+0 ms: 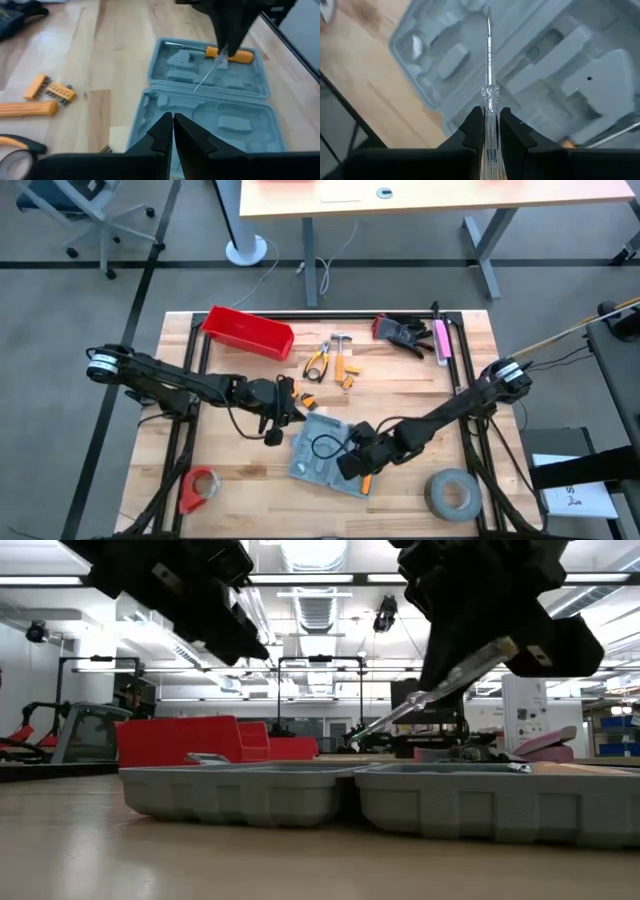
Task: Prefit tool cases
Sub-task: Put the transparent flathead screwdriver into the prefit tool case
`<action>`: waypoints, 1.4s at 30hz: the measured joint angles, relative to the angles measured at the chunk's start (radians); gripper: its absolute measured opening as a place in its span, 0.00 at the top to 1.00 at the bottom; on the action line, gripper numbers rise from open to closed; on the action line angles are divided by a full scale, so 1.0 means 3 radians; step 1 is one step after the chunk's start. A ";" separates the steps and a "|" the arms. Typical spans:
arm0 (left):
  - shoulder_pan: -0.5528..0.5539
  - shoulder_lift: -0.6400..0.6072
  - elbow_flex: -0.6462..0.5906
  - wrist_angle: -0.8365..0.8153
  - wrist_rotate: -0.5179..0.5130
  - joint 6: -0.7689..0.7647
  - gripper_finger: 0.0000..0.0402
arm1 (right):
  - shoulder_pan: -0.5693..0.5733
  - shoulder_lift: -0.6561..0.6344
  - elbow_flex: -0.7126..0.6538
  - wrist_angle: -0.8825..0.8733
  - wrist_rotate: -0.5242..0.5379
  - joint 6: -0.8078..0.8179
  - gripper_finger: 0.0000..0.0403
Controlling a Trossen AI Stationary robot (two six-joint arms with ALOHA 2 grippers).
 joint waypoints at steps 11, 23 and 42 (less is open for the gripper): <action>0.0000 -0.0053 0.0000 0.0292 -0.0097 -0.0024 0.95 | 0.0225 0.0225 0.0202 -0.0038 0.0495 0.1078 0.94; -0.0006 -0.0098 0.0000 0.0329 0.0118 -0.0078 0.95 | 0.0318 0.0390 0.0585 -0.0574 0.0713 0.1659 0.94; -0.0006 -0.0118 0.0000 0.0435 0.0185 -0.0088 0.95 | 0.0429 0.0390 0.0674 -0.0896 0.0541 0.2108 0.93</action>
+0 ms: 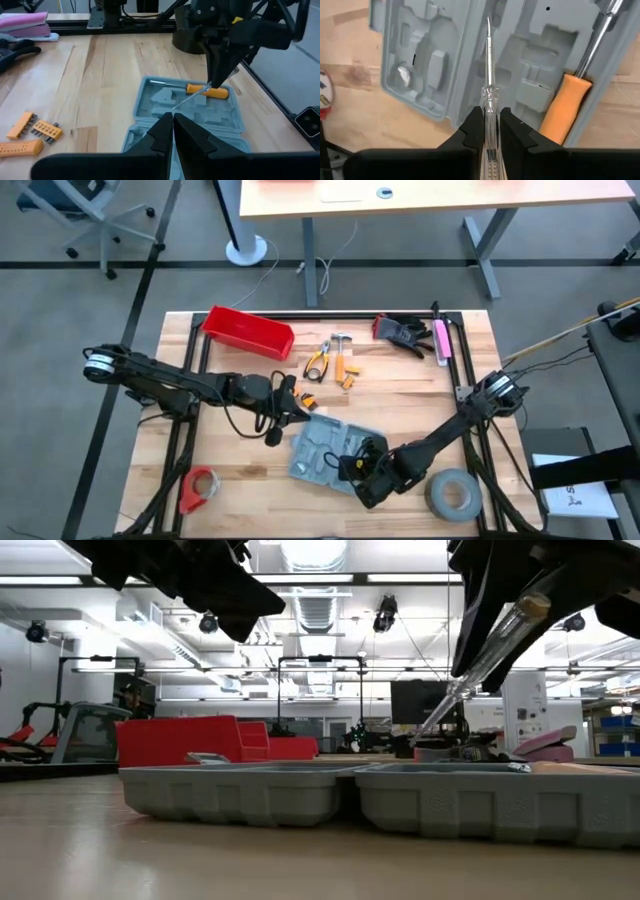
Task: Prefit tool cases
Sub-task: Put the transparent flathead screwdriver into the prefit tool case
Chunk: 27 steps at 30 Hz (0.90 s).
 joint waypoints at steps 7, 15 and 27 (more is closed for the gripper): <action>0.0000 -0.0058 0.0000 0.0002 0.0001 -0.0001 0.95 | -0.0048 0.0000 0.0000 -0.0012 -0.0002 0.0008 0.92; 0.0000 -0.0152 0.0000 0.0000 0.0003 -0.0003 0.95 | -0.0131 0.0000 -0.0001 -0.0009 -0.0002 -0.0023 0.93; 0.0000 -0.0234 0.0000 -0.0017 0.0005 -0.0021 0.95 | -0.0260 0.0036 -0.0008 0.0046 0.0001 -0.0016 0.93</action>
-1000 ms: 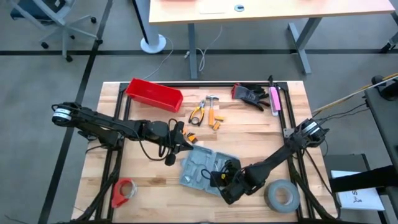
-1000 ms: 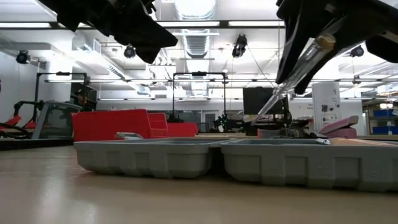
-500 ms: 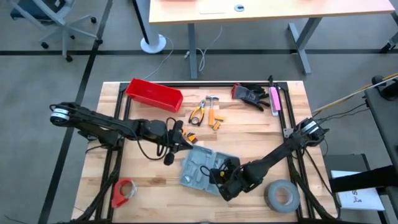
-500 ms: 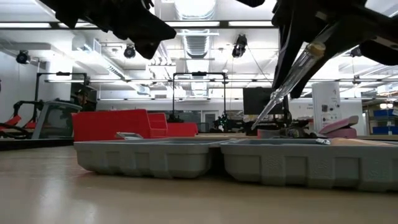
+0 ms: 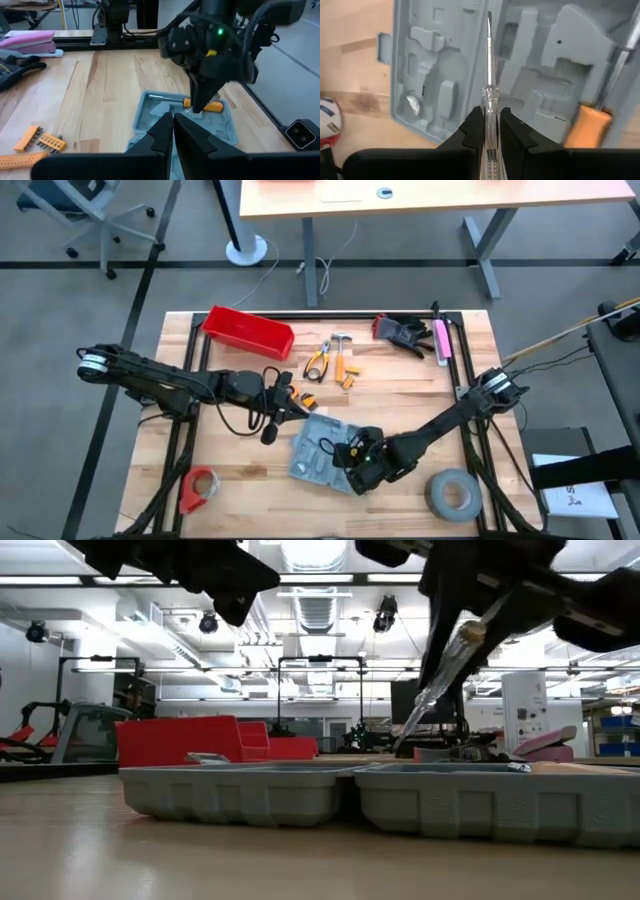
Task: Prefit tool cases
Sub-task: Put the transparent flathead screwdriver into the prefit tool case
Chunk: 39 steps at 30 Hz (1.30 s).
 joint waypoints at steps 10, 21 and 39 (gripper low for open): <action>-0.0009 -0.0006 0.0000 -0.0086 0.0003 0.0047 0.95 | -0.0025 0.0275 0.0005 0.0182 -0.0018 0.0026 0.93; -0.0011 -0.0006 0.0000 -0.0088 0.0004 0.0084 0.95 | -0.0028 0.0387 0.0009 0.0397 0.0033 0.0047 0.92; -0.0012 -0.0008 0.0000 -0.0181 0.0003 0.0121 0.95 | -0.0009 0.0416 0.0009 0.0390 0.0192 0.0033 0.93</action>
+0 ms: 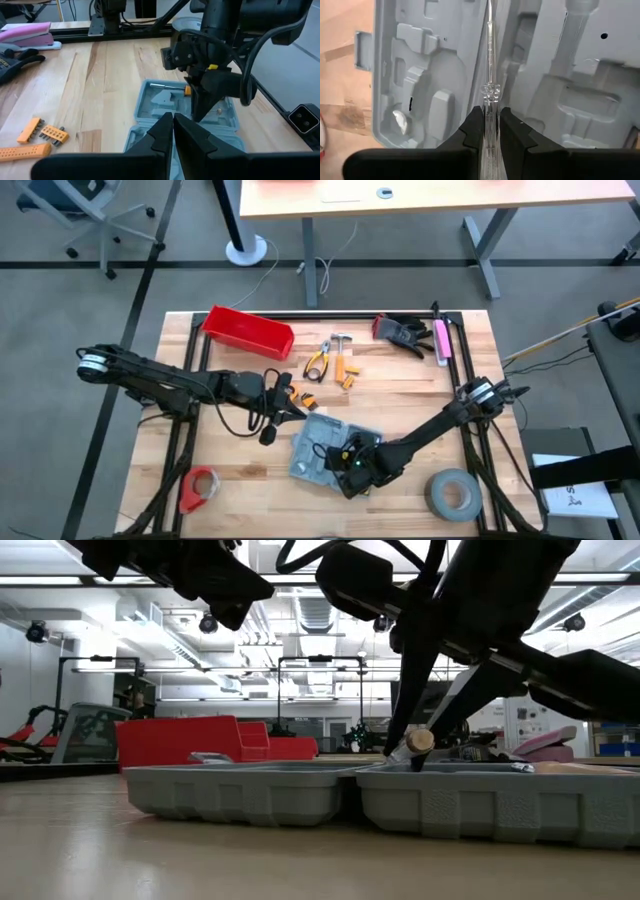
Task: Prefit tool cases
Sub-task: Put the transparent flathead screwdriver into the prefit tool case
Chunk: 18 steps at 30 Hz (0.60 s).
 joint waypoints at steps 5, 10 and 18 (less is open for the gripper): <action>-0.0001 0.0000 0.0000 -0.0016 0.0000 0.0000 0.95 | 0.0045 -0.0016 0.0072 -0.0142 0.0066 -0.0004 0.93; -0.0001 0.0000 0.0000 -0.0014 0.0000 0.0000 0.95 | 0.0091 -0.0021 0.0336 -0.0649 0.0106 0.0049 0.94; -0.0001 0.0000 0.0000 0.0004 0.0000 -0.0001 0.95 | 0.0102 -0.0004 0.0408 -0.0684 0.0080 0.0079 0.93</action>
